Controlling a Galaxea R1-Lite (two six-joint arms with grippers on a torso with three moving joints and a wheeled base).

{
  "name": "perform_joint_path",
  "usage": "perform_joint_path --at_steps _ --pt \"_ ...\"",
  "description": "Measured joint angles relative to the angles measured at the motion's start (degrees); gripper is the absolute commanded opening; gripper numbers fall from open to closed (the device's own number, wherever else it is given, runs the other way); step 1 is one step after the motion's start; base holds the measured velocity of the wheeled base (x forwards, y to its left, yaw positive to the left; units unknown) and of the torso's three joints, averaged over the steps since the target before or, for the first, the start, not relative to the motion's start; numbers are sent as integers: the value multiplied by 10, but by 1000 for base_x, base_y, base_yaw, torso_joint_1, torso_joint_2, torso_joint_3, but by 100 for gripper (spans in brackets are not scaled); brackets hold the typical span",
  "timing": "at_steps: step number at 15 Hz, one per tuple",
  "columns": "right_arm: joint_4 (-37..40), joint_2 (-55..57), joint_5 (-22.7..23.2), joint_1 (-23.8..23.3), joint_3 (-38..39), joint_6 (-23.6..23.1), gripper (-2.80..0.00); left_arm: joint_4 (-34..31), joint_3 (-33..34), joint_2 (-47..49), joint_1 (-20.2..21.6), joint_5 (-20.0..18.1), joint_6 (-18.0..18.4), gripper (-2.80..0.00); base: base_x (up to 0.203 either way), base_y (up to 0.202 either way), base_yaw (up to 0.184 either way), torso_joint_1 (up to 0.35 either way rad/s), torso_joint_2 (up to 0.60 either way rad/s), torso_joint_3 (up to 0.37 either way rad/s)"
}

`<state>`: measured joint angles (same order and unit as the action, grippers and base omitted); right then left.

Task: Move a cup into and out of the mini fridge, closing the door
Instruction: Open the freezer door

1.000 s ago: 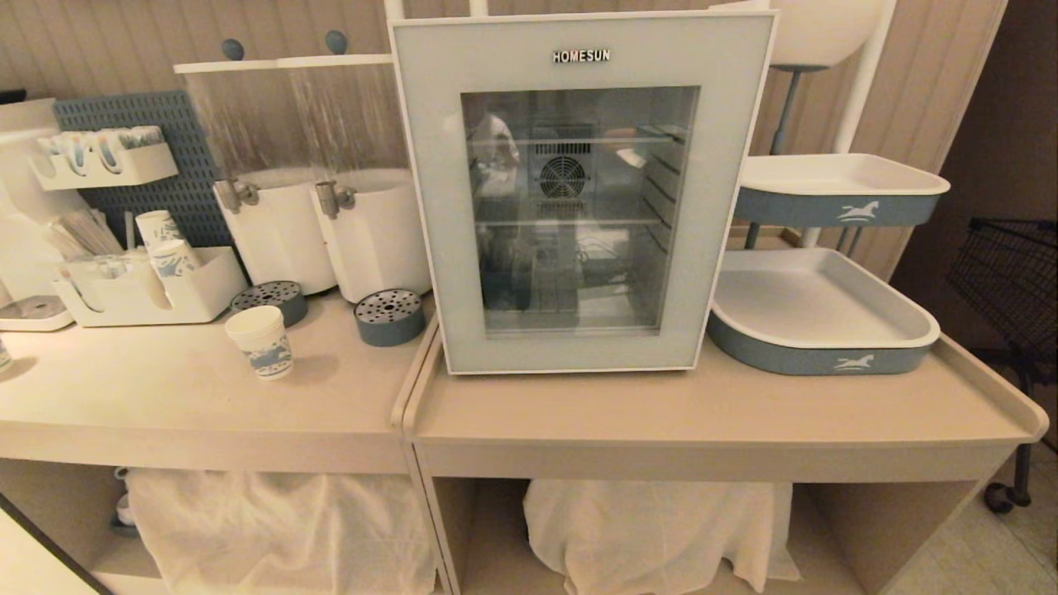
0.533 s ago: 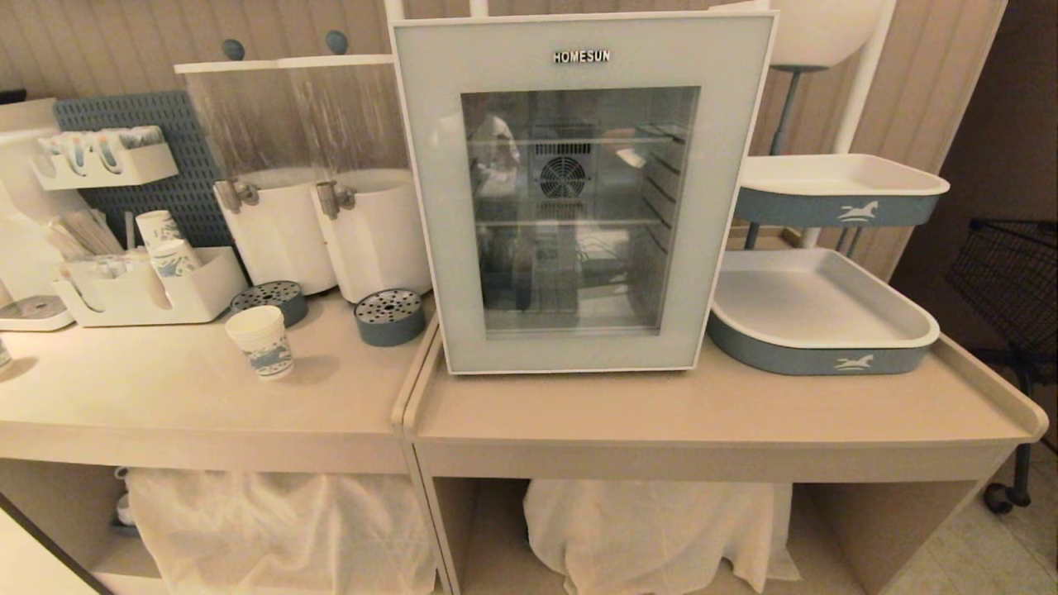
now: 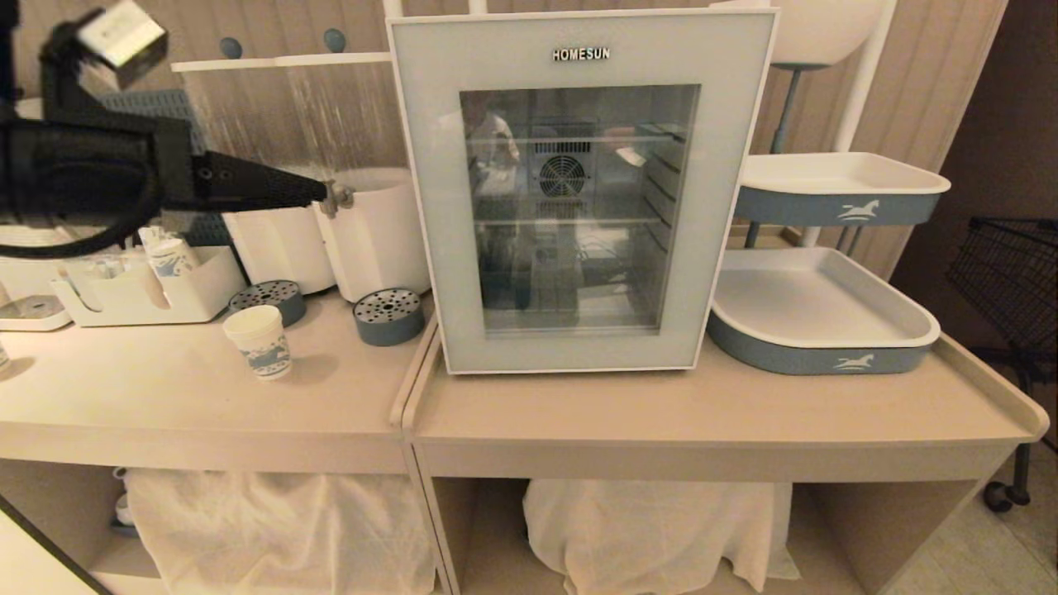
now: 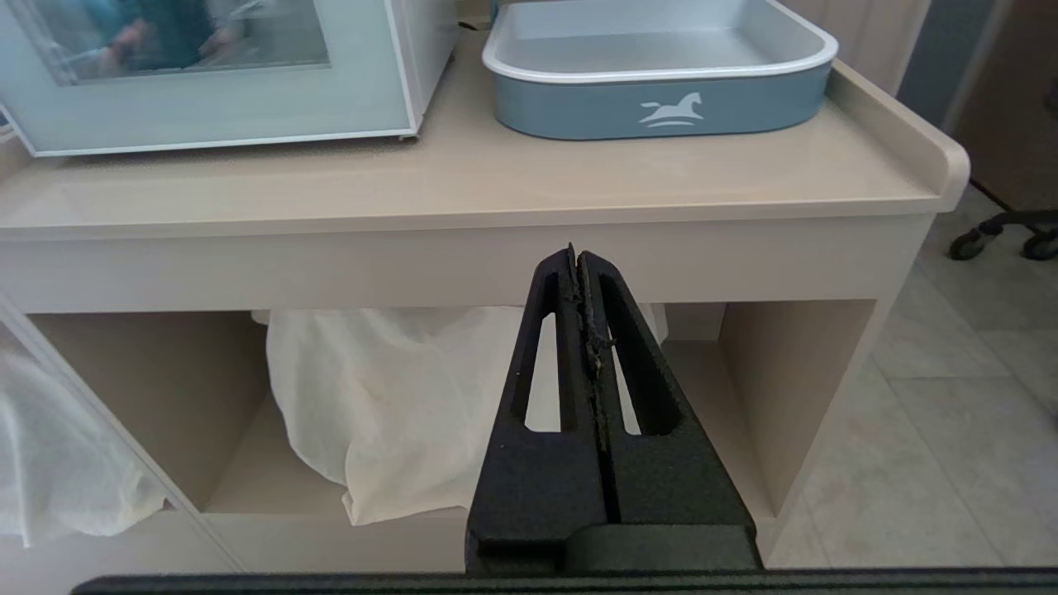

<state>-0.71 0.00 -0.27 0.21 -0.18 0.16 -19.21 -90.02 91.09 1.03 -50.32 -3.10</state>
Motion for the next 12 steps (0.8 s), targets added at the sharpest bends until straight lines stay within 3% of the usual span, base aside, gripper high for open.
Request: perform_joint_path --at_steps 3,5,7,9,12 --pt "0 0 0 0 0 0 -280 49 -12 98 41 -216 57 0 0 0 0 0 0 0" --pt "0 0 0 0 0 0 -280 52 -6 134 47 -294 121 0 0 0 0 0 0 0" --pt "0 0 0 0 0 0 -280 53 7 152 36 -300 181 0 0 0 0 0 0 0" --pt "0 0 0 0 0 0 -280 53 5 168 26 -271 227 0 0 0 0 0 0 0" --pt "0 0 0 0 0 0 -280 53 -10 187 18 -230 239 0 0 0 0 0 0 0"
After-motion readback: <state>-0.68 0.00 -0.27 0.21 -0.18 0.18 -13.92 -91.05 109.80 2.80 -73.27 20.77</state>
